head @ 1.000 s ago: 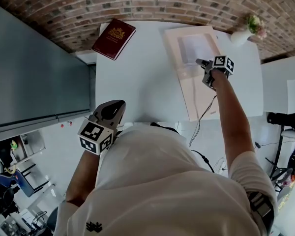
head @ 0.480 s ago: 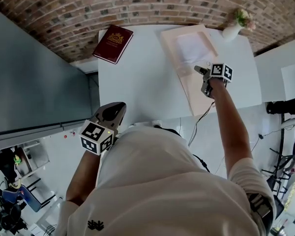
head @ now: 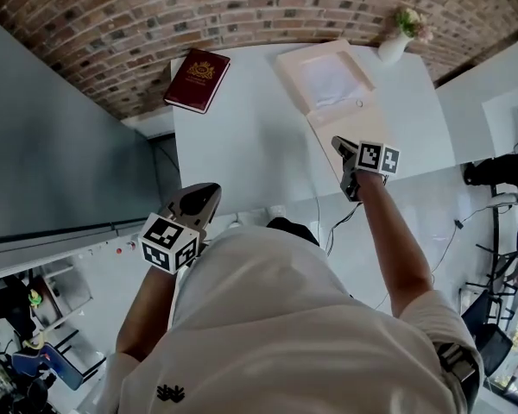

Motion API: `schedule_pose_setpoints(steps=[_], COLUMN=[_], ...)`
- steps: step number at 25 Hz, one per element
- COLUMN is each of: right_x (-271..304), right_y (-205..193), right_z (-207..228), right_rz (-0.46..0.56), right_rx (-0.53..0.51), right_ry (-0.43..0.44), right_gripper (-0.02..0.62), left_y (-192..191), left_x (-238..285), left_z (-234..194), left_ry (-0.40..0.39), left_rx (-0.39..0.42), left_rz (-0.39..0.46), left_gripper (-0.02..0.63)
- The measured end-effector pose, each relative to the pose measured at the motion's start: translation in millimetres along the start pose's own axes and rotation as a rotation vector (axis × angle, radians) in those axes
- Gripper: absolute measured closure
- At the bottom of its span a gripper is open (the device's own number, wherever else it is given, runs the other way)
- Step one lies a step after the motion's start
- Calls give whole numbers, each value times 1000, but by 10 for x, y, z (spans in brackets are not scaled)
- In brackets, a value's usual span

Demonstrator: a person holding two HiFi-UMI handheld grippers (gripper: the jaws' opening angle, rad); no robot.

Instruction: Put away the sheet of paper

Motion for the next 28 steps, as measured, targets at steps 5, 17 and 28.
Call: schedule_pose_setpoints(steps=[5,17,28], right_x=[-240,-830,-881], right_y=[-424,-1148,-1580], right_z=[-318,-942,-1392], right_rz=[32,107,41], right_rx=[-68,-137,-337], right_ry=[26,150,183], right_gripper=[565,566,568], left_y=[-129,-194,-313], left_x=[-89,-91,-337], left_z=[52,286,302], left_ry=[-31,-132,-116], left_rx=[6,57,48], left_rz=[-13,-31,-20], left_gripper=[577,577,577])
Point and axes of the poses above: the fingertips, and each gripper's own axes: x forward along the fingers, z to its right, y out of its top, the point moved 7 cm from there along -x, backward along the fingers, and after that the axes turned 12 degrees about -y, right-handed, at the moved point
